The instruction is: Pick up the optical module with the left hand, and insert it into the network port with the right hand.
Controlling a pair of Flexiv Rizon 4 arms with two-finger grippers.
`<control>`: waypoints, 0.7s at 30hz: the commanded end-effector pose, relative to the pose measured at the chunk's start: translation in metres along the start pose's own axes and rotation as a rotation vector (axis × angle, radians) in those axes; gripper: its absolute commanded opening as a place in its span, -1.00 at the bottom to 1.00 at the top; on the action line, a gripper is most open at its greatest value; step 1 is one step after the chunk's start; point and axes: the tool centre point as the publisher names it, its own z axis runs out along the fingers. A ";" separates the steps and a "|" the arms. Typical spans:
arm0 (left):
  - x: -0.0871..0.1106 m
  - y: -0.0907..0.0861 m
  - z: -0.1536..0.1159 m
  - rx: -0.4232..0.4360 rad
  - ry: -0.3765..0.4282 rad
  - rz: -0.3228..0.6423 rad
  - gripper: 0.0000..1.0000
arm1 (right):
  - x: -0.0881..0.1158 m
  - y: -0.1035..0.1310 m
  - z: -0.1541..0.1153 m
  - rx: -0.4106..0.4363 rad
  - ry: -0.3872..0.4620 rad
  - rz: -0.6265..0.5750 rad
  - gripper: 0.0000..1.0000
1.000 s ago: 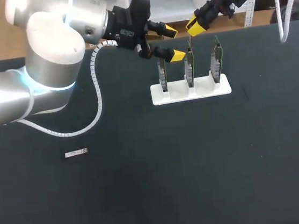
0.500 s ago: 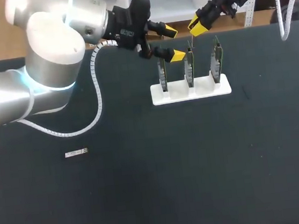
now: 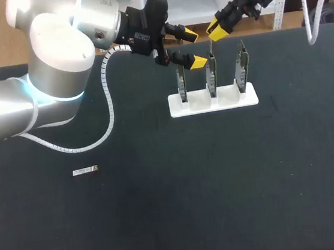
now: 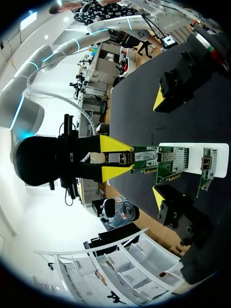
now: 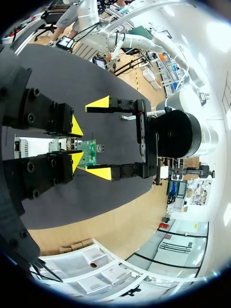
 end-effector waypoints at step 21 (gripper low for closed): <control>-0.001 0.001 0.001 0.002 0.006 -0.002 1.00 | 0.001 0.002 0.004 -0.011 0.015 0.006 -1.00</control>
